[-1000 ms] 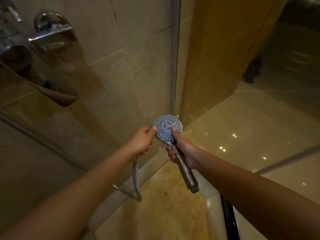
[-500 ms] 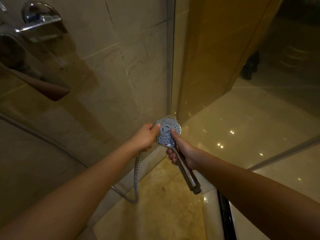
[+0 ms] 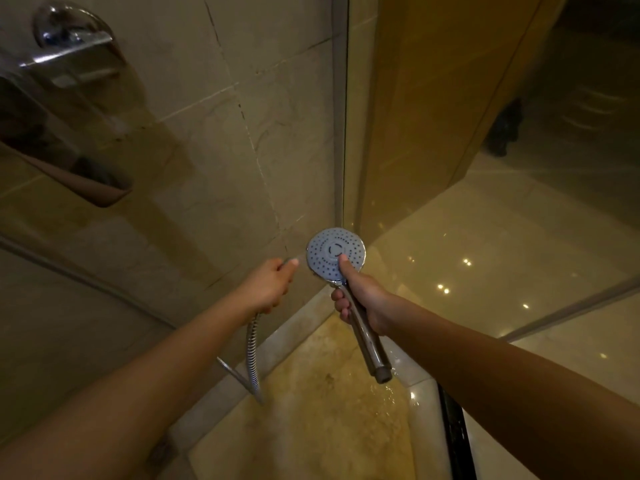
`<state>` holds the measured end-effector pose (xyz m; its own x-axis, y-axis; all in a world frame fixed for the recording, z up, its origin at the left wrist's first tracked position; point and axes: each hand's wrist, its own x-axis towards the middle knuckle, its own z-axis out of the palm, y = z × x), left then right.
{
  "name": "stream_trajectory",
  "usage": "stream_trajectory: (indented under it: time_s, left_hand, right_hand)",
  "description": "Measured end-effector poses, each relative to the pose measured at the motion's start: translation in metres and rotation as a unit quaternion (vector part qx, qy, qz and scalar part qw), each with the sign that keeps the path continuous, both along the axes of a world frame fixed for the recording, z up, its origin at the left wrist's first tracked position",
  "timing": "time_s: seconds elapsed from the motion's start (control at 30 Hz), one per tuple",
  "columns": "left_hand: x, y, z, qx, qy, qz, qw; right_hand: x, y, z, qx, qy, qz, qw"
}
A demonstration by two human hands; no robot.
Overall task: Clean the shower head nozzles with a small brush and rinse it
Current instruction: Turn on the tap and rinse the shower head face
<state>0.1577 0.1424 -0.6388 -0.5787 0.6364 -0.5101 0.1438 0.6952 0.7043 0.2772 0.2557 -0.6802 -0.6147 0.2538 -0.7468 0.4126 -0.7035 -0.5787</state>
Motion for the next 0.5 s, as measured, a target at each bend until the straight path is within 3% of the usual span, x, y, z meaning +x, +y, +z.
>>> stream_trajectory:
  time_s: [0.27, 0.5]
  left_hand:
    - [0.021, 0.019, 0.004, 0.014, -0.055, -0.074, 0.996]
    - [0.003, 0.0, -0.004, -0.016, -0.041, -0.011, 0.999]
  right_hand:
    - [-0.017, -0.001, -0.003, 0.017, 0.029, -0.041, 0.999]
    - [-0.02, -0.003, -0.006, -0.008, 0.041, -0.035, 0.999]
